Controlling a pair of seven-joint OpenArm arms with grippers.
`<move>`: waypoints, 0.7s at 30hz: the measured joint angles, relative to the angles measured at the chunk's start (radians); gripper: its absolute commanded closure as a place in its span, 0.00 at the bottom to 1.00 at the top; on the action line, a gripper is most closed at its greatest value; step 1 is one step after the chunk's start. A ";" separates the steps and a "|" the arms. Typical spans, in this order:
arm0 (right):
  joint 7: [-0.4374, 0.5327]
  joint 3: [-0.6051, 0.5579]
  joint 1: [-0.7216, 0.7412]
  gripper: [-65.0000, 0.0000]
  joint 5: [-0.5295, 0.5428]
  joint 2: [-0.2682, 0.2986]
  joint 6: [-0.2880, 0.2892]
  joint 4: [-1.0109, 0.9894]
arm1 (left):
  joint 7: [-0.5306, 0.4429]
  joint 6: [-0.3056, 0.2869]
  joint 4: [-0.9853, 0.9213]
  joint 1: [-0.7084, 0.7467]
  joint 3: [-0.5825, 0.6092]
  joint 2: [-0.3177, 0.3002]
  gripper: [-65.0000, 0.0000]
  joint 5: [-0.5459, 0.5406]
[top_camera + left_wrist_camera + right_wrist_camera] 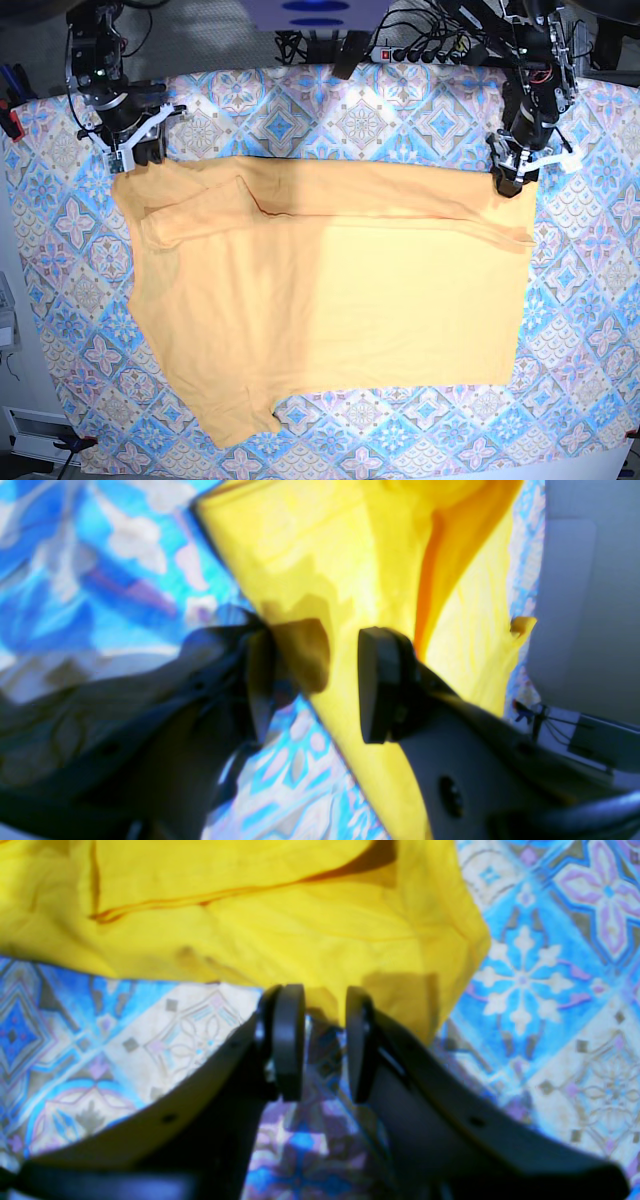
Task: Fold the T-shirt properly
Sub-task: 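Release the fold and lift both grippers back toward the collar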
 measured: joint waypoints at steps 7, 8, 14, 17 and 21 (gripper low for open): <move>0.001 0.000 0.000 0.78 0.000 0.000 -0.001 0.000 | -0.003 0.005 -0.061 -0.066 0.002 0.013 0.80 0.005; 0.000 0.000 -0.001 0.78 0.000 0.000 -0.001 0.000 | -0.004 0.006 -0.066 -0.068 0.002 0.013 0.88 0.005; -0.004 0.000 -0.034 0.77 -0.001 0.000 -0.001 0.021 | 0.039 0.014 -0.067 -0.070 0.002 0.011 1.00 0.023; -0.007 0.000 -0.044 0.76 0.004 -0.001 -0.001 0.044 | 0.043 0.013 -0.067 -0.068 0.002 0.011 1.00 0.023; -0.001 0.003 -0.041 0.71 0.045 -0.012 -0.002 0.050 | 0.043 0.009 -0.066 -0.061 0.002 0.011 1.00 0.023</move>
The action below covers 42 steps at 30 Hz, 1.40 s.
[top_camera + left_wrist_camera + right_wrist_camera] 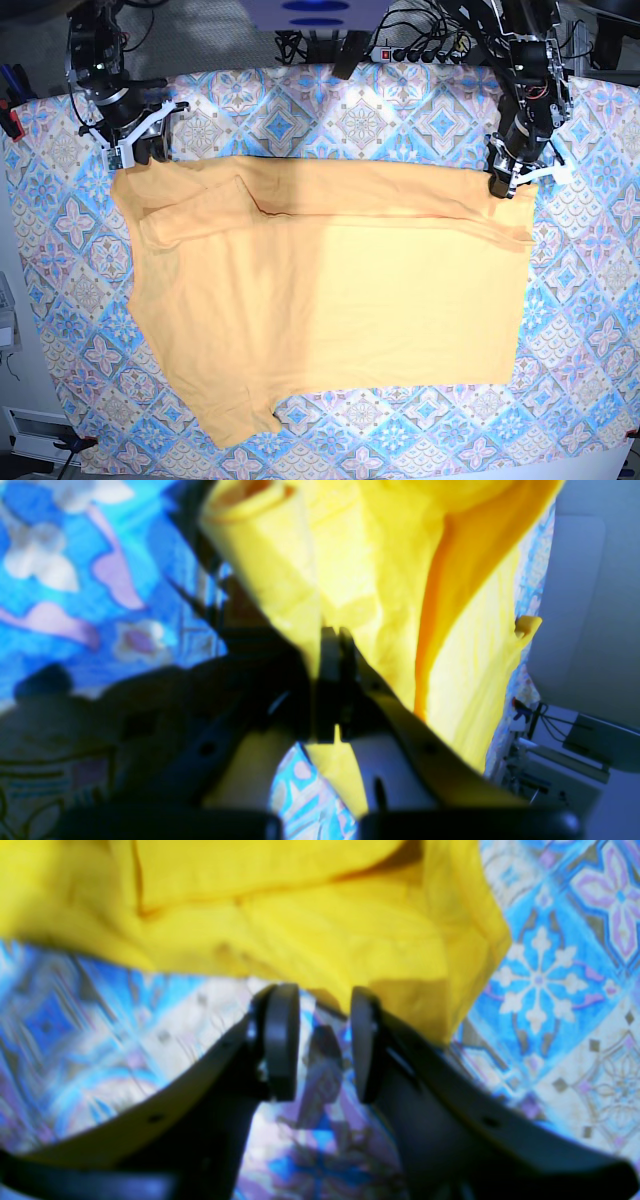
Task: Fold the T-shirt properly
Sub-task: 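Release the fold and lift both grippers back toward the collar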
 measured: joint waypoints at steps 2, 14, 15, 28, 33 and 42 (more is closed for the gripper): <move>-0.002 0.010 -0.004 0.73 0.003 -0.008 0.001 -0.002 | 0.000 0.000 0.001 0.002 0.000 0.000 1.00 0.000; -0.001 0.040 0.072 0.72 -0.225 -0.049 0.012 -0.148 | 0.007 0.000 0.002 0.005 0.000 0.000 1.00 -0.001; 0.005 0.040 0.071 0.72 -0.171 -0.048 0.010 -0.150 | 0.006 0.000 0.003 0.005 0.000 0.000 1.00 0.000; -0.168 0.264 0.101 0.72 0.556 -0.024 0.107 -0.333 | 0.006 -0.003 0.002 0.007 0.000 0.000 1.00 -0.002; -0.248 0.356 0.158 0.70 0.568 -0.053 0.131 -0.397 | 0.006 -0.003 0.002 0.007 0.000 0.000 1.00 0.000; -0.300 0.367 0.236 0.67 0.579 -0.072 0.156 -0.467 | 0.007 -0.003 0.002 0.007 0.000 0.000 1.00 0.000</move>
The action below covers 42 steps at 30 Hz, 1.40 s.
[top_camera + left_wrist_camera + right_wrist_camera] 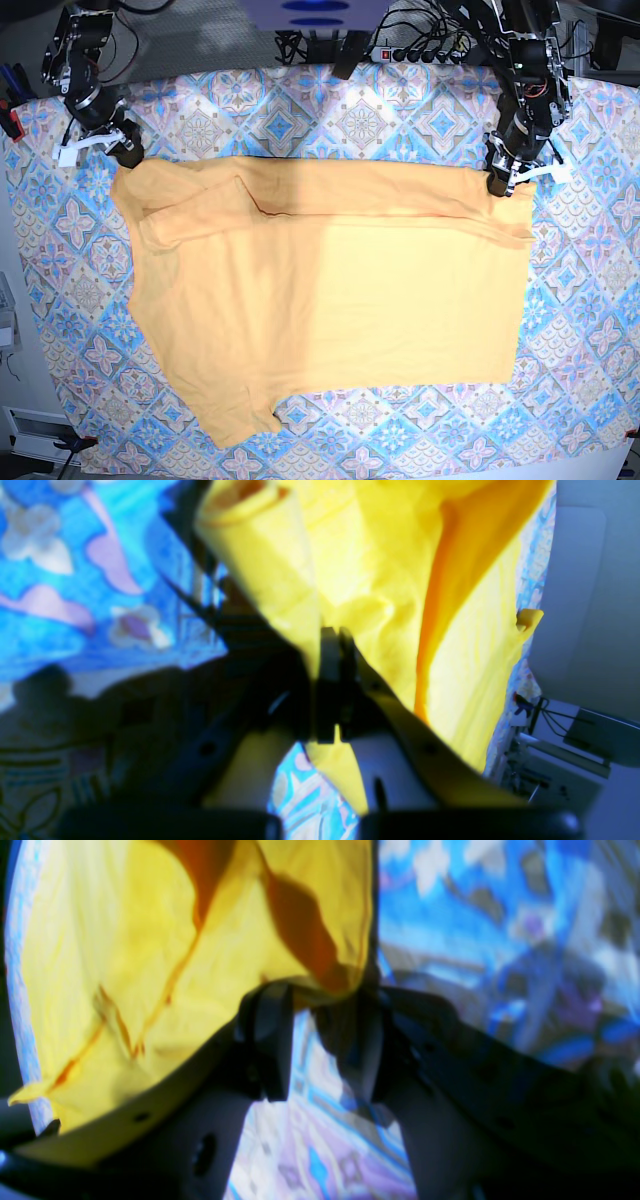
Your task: Fold the T-shirt properly
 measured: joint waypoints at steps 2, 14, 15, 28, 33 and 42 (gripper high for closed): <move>0.001 0.000 0.003 0.67 0.000 -0.002 0.000 0.000 | 0.001 0.000 0.000 0.000 0.000 0.000 1.00 -0.001; 0.005 0.001 0.103 0.67 0.016 -0.019 0.005 -0.092 | 0.000 0.000 0.000 0.000 0.000 0.000 1.00 0.000; 0.005 0.001 0.110 0.67 0.015 -0.019 0.005 -0.097 | 0.000 0.000 0.000 0.000 0.000 0.000 1.00 0.000; 0.000 0.002 0.120 1.00 0.000 -0.020 -0.008 -0.097 | 0.000 0.000 0.000 0.000 0.000 0.000 1.00 0.000; -0.010 0.094 0.056 1.00 0.004 -0.024 0.012 -0.091 | 0.000 -0.002 0.000 0.005 0.000 0.000 1.00 -0.002; -0.026 0.110 -0.003 1.00 -0.012 -0.024 0.153 -0.071 | 0.000 -0.004 0.001 0.009 0.000 0.000 1.00 -0.004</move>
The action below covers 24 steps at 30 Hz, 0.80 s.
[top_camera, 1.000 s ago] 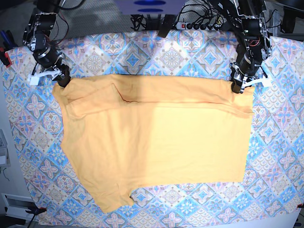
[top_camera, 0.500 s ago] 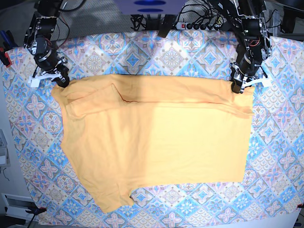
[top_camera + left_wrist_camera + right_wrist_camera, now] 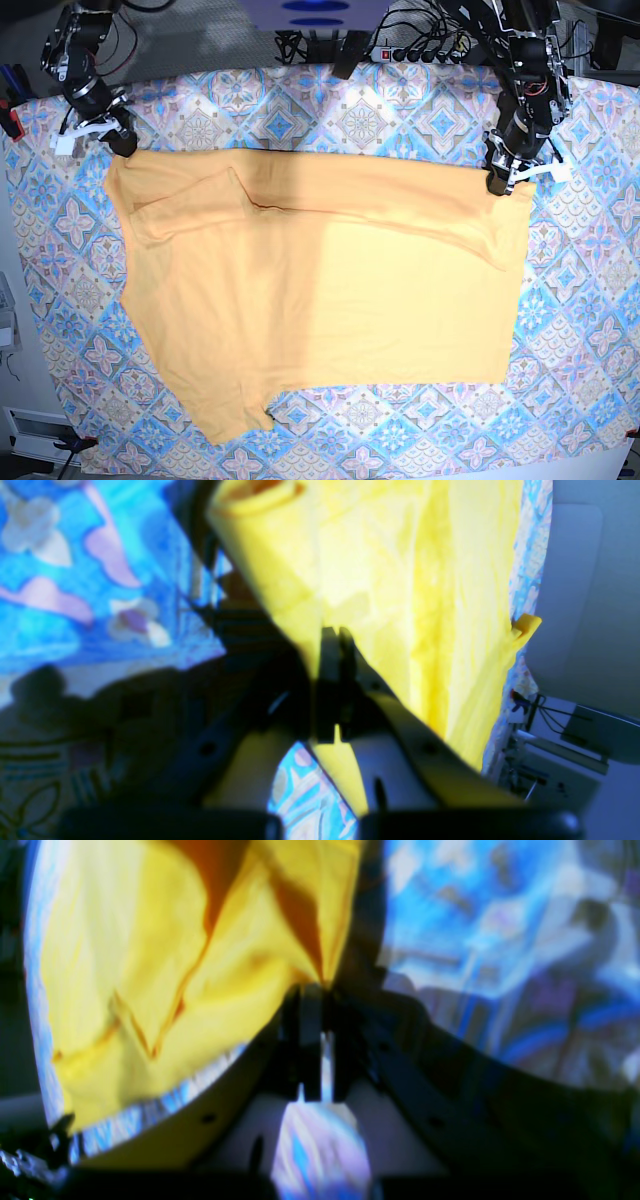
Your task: Fold the T-shirt properly
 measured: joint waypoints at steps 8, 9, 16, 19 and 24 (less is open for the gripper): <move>0.002 0.000 -0.039 1.00 -0.003 0.003 -0.003 0.094 | -0.001 -0.005 0.000 0.006 0.000 0.000 1.00 0.000; 0.002 0.000 -0.039 1.00 -0.004 0.003 -0.003 0.094 | -0.001 -0.005 0.002 0.008 0.000 0.000 1.00 -0.002; 0.001 0.000 -0.051 1.00 -0.003 0.003 -0.002 0.093 | -0.002 -0.050 0.018 0.073 0.004 0.000 1.00 -0.034; 0.000 0.000 -0.068 1.00 -0.003 0.003 -0.003 0.092 | -0.003 -0.089 0.022 0.103 0.005 0.000 1.00 -0.046; -0.016 0.032 -0.095 1.00 -0.003 0.003 -0.002 0.093 | 0.005 -0.101 0.073 0.193 0.005 0.000 1.00 -0.042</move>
